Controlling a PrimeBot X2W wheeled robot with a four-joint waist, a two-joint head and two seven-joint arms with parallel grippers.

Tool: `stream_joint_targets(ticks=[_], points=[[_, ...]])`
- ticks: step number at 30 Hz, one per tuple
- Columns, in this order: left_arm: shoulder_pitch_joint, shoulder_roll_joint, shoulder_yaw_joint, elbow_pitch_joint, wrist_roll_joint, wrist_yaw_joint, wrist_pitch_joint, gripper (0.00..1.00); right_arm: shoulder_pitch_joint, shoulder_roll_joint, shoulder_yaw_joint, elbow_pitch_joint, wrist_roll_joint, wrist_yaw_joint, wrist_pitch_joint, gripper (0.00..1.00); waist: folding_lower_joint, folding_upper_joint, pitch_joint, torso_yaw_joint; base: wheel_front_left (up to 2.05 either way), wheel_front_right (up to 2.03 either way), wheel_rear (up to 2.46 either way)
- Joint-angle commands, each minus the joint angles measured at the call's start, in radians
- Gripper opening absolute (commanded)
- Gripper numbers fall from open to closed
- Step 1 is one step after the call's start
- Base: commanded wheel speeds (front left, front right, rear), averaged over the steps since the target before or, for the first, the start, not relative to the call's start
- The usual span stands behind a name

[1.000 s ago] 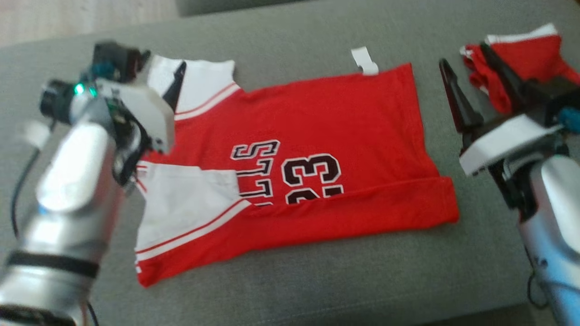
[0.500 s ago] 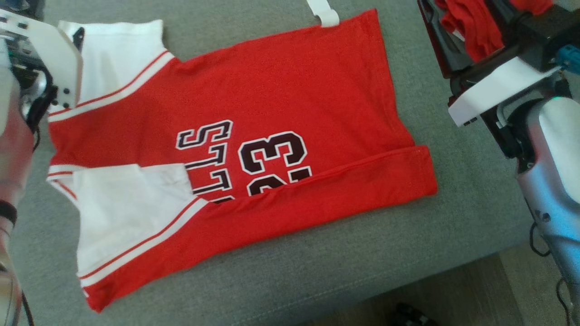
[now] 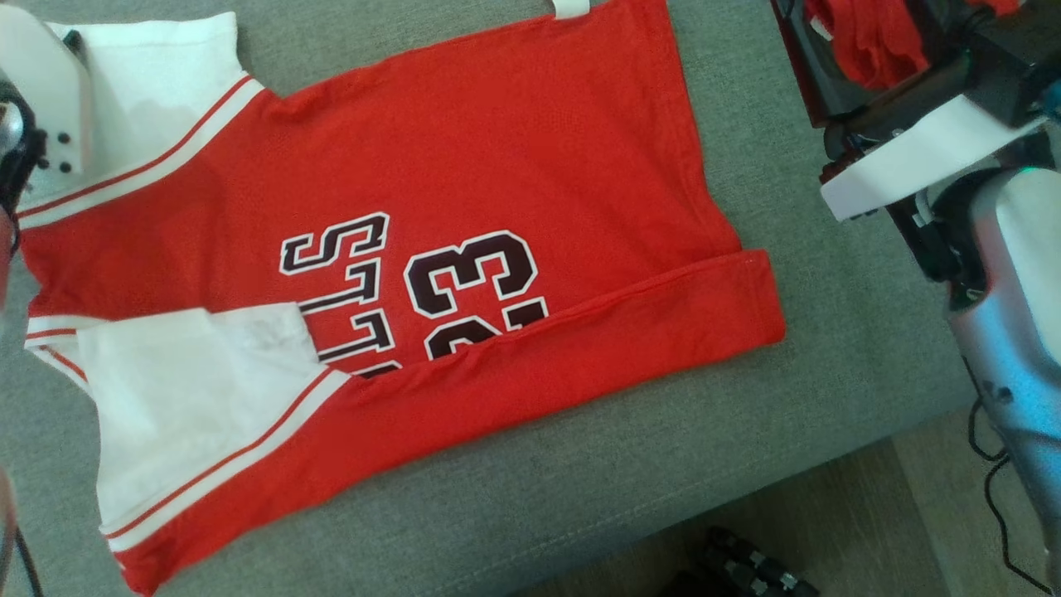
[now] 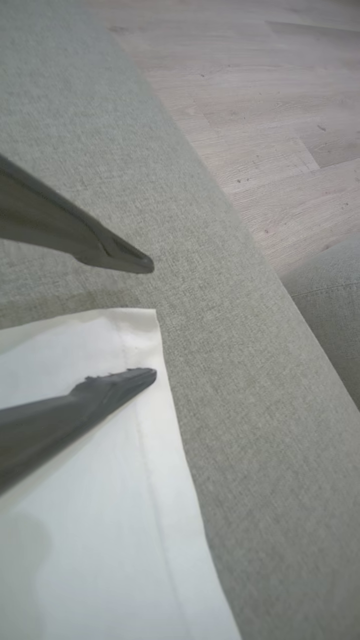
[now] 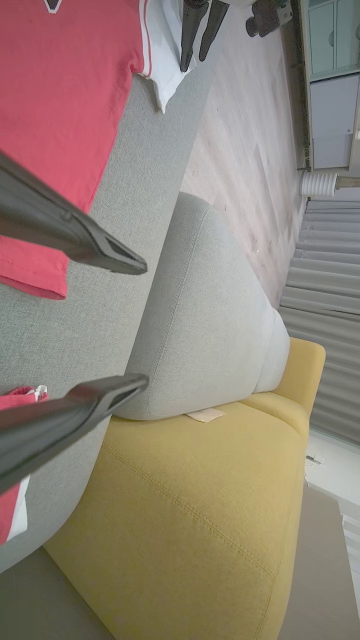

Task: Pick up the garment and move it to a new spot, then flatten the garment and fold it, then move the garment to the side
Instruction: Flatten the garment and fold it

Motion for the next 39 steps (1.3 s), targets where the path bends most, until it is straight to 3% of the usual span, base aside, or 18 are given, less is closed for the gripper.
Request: stream_joint_targets(ticks=[1, 8, 9, 10, 11, 17, 28, 31, 39], points=[[-0.048, 0.041, 0.014, 0.001, 0.0, 0.002, 0.001, 1.0, 0.02, -0.014, -0.009, -0.04, 0.003, -0.001, -0.002, 1.0, -0.0002, 0.0, 0.001, 0.0, 0.0, 0.0, 0.0], [-0.065, 0.027, 0.022, 0.04, -0.036, -0.008, 0.063, 1.0, 0.014, -0.021, -0.017, -0.052, -0.004, -0.001, 0.013, 1.0, -0.0002, 0.0, 0.009, 0.0, 0.0, 0.0, 0.0], [-0.066, 0.024, 0.022, 0.043, -0.041, -0.011, 0.074, 0.69, 0.013, -0.022, -0.019, -0.052, -0.005, -0.001, 0.014, 1.0, -0.0002, 0.0, 0.009, 0.001, 0.0, 0.0, 0.0], [-0.067, 0.021, 0.024, 0.046, -0.049, -0.013, 0.085, 0.14, 0.012, -0.023, -0.021, -0.051, -0.006, -0.001, 0.016, 1.0, -0.0002, 0.0, 0.009, 0.002, 0.0, 0.0, 0.0], [-0.067, 0.018, 0.027, 0.049, -0.059, -0.016, 0.096, 0.0, 0.011, -0.024, -0.022, -0.051, -0.007, -0.001, 0.017, 1.0, -0.0002, 0.0, 0.009, 0.004, 0.0, 0.0, 0.0], [-0.073, -0.004, 0.026, 0.04, -0.093, -0.023, 0.096, 0.0, 0.01, -0.037, -0.041, -0.033, -0.008, -0.001, 0.024, 1.0, -0.0002, 0.0, -0.002, 0.03, 0.0, 0.0, 0.0], [-0.093, -0.07, -0.019, -0.044, -0.093, -0.025, -0.117, 0.0, -0.027, -0.095, -0.039, 0.039, 0.034, -0.001, 0.057, 1.0, -0.0002, 0.0, -0.053, 0.143, 0.0, 0.0, 0.0], [-0.098, -0.098, -0.056, -0.08, -0.097, -0.025, -0.175, 0.0, -0.057, -0.122, -0.006, 0.111, 0.085, -0.001, 0.09, 1.0, -0.0002, 0.0, -0.063, 0.193, 0.0, 0.0, 0.0], [-0.089, -0.123, -0.178, -0.179, -0.135, -0.025, -0.199, 0.0, -0.15, -0.185, 0.121, 0.341, 0.202, -0.001, 0.189, 1.0, -0.0002, 0.0, -0.048, 0.273, 0.0, 0.0, 0.0]])
